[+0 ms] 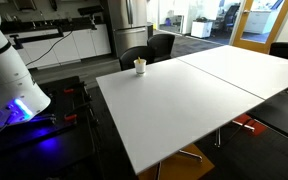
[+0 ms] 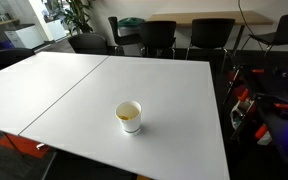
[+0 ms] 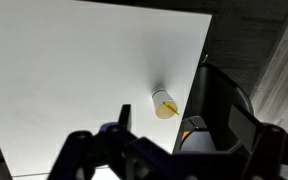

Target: Remove the object from the white cup and place it on the table

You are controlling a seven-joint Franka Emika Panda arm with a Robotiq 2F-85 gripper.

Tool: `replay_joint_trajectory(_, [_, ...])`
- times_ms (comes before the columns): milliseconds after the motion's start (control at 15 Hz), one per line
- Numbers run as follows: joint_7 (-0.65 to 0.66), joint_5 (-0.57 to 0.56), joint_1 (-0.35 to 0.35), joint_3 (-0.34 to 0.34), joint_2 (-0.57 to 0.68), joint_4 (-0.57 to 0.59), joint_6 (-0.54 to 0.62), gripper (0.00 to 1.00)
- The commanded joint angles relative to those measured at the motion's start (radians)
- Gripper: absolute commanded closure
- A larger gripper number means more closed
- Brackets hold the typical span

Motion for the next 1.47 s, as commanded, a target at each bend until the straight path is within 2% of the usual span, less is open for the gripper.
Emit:
replay_joint_trajectory(0, [-0.016,0.006,-0.007,0.007,0.005,0.002,0.010,0.00])
replay_joint_trajectory(400, [-0.074,0.016,0.010,-0.018,0.099,0.026,0.156,0.00])
replay_joint_trajectory(667, [-0.190,0.020,0.046,-0.066,0.190,0.049,0.278,0.00])
replay_joint_trajectory(933, [-0.379,0.072,0.139,-0.162,0.283,0.079,0.385,0.00])
replay_joint_trajectory(1200, [-0.656,0.182,0.268,-0.284,0.366,0.120,0.392,0.00])
replay_joint_trajectory(1400, [-0.863,0.293,0.315,-0.332,0.438,0.151,0.377,0.00])
